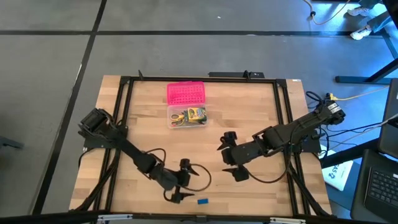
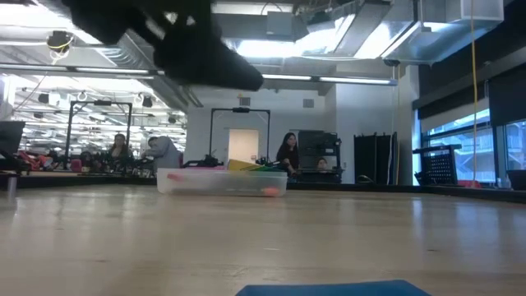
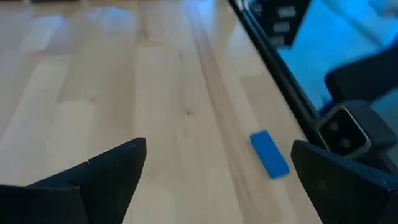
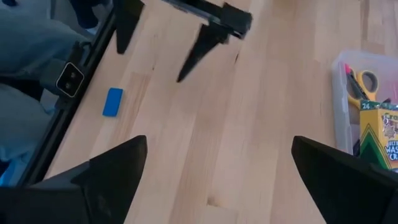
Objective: Pack school essentials
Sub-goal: Put the blue eraser into the pink supply box
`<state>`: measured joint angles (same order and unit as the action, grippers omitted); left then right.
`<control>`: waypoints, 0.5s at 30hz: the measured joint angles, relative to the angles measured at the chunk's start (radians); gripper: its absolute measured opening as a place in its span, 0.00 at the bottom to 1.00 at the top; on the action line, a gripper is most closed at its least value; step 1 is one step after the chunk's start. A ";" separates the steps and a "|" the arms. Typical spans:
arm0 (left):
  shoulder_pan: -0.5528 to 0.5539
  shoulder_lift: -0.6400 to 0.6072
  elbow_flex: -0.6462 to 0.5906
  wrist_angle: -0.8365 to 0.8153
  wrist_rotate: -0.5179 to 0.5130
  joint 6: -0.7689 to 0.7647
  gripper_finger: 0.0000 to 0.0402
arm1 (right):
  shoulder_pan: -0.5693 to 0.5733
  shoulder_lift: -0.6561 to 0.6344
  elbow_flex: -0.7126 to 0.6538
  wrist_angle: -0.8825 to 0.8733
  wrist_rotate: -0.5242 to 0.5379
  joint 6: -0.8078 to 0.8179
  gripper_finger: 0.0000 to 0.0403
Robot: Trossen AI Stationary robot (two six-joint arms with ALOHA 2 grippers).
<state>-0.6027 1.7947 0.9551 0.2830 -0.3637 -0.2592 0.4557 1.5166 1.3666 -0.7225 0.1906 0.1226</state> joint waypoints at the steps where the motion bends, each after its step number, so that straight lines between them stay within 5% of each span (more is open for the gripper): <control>1: 0.000 0.000 0.033 -0.067 0.009 0.000 0.99 | 0.000 0.000 0.000 -0.004 -0.002 0.000 0.99; 7: -0.007 0.000 0.213 -0.390 0.015 -0.063 0.99 | 0.000 0.000 0.000 -0.032 -0.007 0.000 0.99; 15: -0.037 0.059 0.310 -0.413 0.007 -0.081 0.99 | 0.006 0.000 0.000 -0.080 -0.005 -0.027 0.99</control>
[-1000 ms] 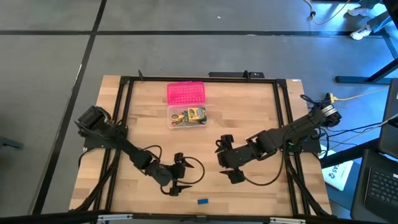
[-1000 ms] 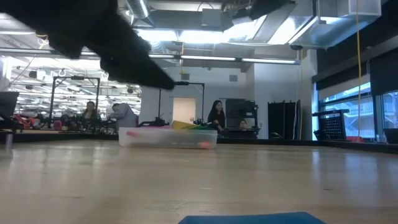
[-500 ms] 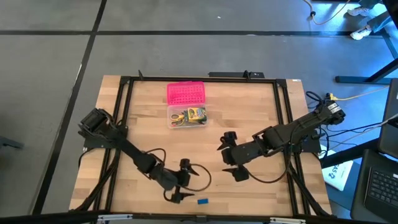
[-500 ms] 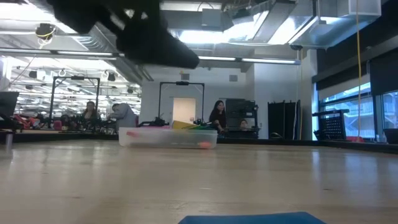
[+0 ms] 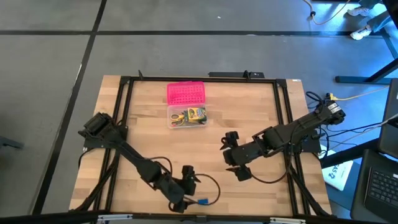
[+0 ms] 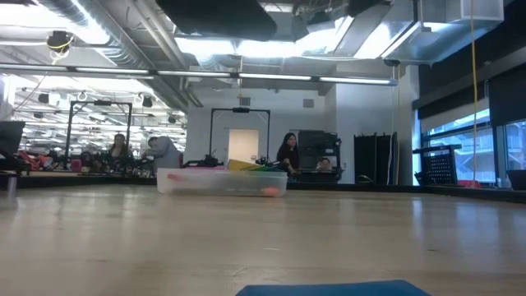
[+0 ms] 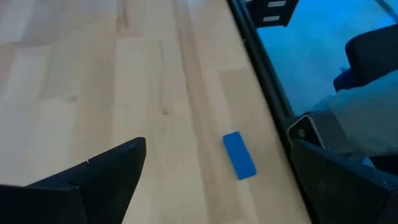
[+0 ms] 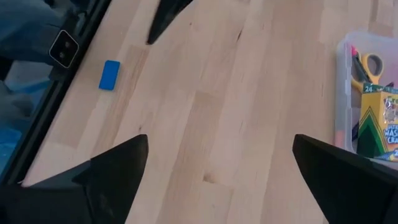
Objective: Pack school essentials
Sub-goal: Put the blue eraser into the pink supply box
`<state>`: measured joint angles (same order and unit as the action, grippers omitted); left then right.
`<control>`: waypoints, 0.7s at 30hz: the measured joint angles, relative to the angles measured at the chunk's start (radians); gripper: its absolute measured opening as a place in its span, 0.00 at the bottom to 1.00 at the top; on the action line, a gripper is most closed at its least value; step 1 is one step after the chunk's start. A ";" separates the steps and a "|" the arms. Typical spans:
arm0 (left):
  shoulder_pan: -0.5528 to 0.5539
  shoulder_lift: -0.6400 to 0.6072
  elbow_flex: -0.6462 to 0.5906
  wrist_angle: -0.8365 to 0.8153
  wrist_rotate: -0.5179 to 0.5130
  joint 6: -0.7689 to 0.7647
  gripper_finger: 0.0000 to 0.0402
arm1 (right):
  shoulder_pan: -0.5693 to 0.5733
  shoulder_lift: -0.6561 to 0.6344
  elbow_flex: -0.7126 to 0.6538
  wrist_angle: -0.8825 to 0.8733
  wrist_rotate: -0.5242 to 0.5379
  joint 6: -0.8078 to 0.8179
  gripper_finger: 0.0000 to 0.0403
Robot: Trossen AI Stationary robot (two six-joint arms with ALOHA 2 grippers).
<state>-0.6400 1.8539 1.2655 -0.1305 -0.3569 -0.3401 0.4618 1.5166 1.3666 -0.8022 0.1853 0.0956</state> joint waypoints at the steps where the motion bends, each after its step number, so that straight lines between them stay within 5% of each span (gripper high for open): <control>1: -0.003 0.020 0.015 0.002 0.000 -0.002 0.99 | 0.003 0.000 0.000 0.001 0.004 -0.001 0.99; 21: -0.008 0.274 0.141 0.012 0.001 -0.115 0.99 | 0.040 0.000 0.000 0.032 0.006 0.060 0.99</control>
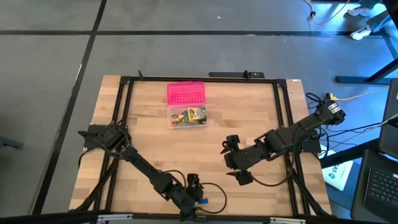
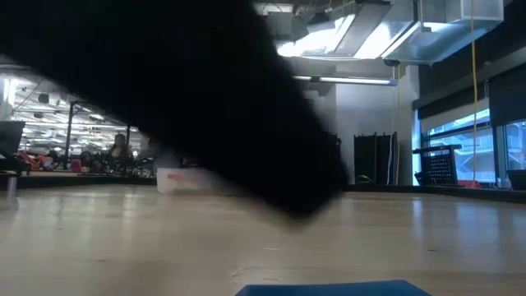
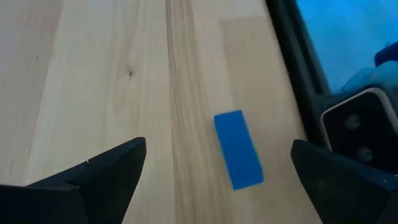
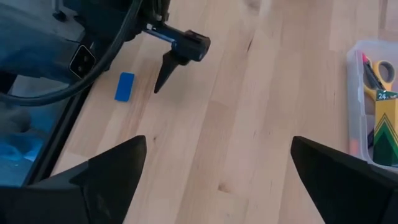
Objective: Pack school essentials
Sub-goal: Put the blue eraser into the pink supply box
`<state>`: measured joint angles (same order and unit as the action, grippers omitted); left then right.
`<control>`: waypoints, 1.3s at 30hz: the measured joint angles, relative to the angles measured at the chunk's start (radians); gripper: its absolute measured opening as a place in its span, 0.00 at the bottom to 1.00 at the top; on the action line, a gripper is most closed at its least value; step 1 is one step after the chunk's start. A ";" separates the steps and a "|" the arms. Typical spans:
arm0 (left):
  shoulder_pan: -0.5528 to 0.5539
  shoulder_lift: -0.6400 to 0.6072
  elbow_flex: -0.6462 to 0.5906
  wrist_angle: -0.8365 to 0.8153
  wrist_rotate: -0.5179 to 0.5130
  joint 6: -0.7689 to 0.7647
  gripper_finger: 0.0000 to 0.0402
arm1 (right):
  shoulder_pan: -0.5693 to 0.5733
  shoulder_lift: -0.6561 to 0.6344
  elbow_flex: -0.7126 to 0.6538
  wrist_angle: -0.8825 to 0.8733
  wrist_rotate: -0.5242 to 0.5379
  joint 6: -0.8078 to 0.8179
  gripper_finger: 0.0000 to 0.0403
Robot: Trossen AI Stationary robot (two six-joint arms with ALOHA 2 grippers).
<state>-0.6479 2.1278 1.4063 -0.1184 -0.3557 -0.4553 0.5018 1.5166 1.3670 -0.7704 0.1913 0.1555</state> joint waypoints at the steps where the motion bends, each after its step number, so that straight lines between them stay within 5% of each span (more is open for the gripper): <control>1: 0.000 0.004 0.000 0.000 0.000 0.000 0.99 | 0.000 0.000 0.000 0.000 0.000 0.000 0.99; 39: -0.016 0.048 0.000 0.068 -0.075 0.014 0.99 | 0.000 0.000 0.001 -0.005 0.001 -0.003 0.99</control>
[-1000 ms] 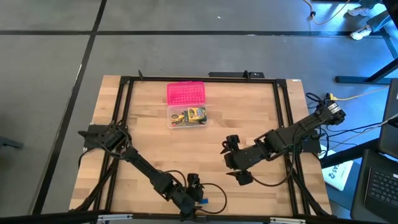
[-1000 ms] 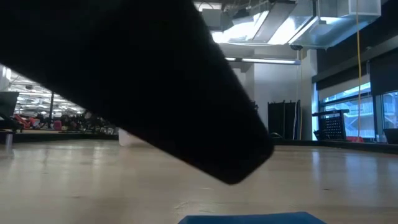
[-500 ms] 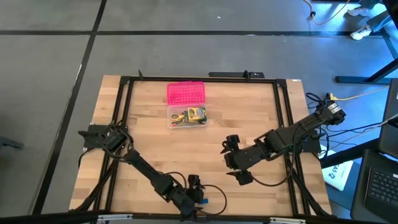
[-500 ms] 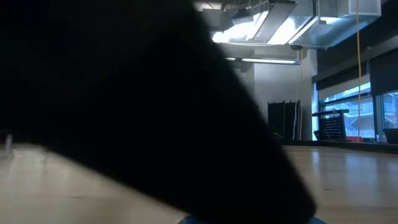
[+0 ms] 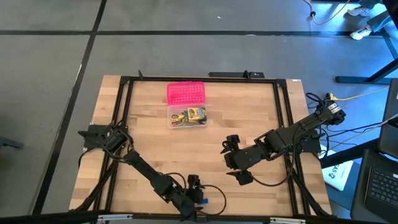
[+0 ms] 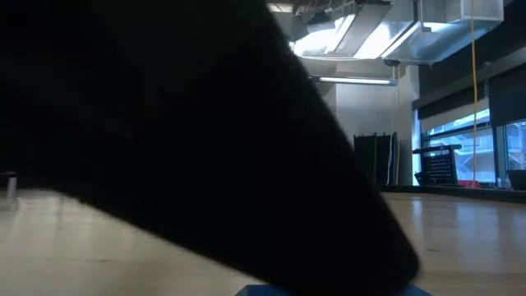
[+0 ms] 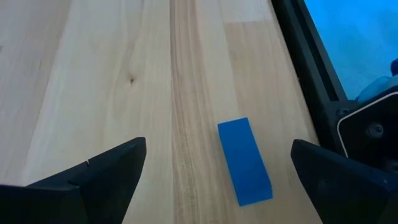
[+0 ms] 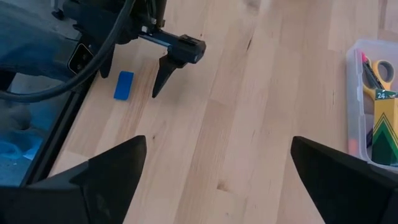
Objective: Pack school essentials
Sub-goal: Put the blue eraser into the pink supply box
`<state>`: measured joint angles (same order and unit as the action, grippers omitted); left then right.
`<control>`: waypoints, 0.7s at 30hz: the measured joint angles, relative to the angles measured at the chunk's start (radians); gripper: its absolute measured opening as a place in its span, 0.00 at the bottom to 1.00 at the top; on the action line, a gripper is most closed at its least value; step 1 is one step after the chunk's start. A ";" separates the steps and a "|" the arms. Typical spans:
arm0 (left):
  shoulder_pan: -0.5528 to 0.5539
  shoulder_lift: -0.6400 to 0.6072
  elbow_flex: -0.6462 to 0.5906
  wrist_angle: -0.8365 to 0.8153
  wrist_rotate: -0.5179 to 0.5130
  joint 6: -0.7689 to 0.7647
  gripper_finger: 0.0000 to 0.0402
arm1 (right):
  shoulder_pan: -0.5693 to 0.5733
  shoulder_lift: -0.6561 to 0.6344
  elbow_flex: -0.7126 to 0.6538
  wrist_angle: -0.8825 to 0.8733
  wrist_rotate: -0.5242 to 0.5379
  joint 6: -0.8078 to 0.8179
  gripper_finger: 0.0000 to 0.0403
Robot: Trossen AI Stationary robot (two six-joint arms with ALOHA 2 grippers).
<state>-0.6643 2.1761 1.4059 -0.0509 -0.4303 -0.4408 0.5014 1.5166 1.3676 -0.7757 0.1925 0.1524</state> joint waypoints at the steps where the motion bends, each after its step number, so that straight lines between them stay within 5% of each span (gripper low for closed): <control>1: 0.000 0.005 0.000 0.004 -0.001 0.000 0.99 | 0.000 0.000 0.000 0.000 0.000 0.000 0.99; 21: 0.000 0.054 0.001 0.068 0.003 -0.019 0.99 | 0.000 0.000 0.000 0.000 -0.001 0.000 0.99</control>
<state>-0.6647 2.2303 1.4067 0.0170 -0.4278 -0.4600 0.5014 1.5166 1.3675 -0.7756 0.1917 0.1528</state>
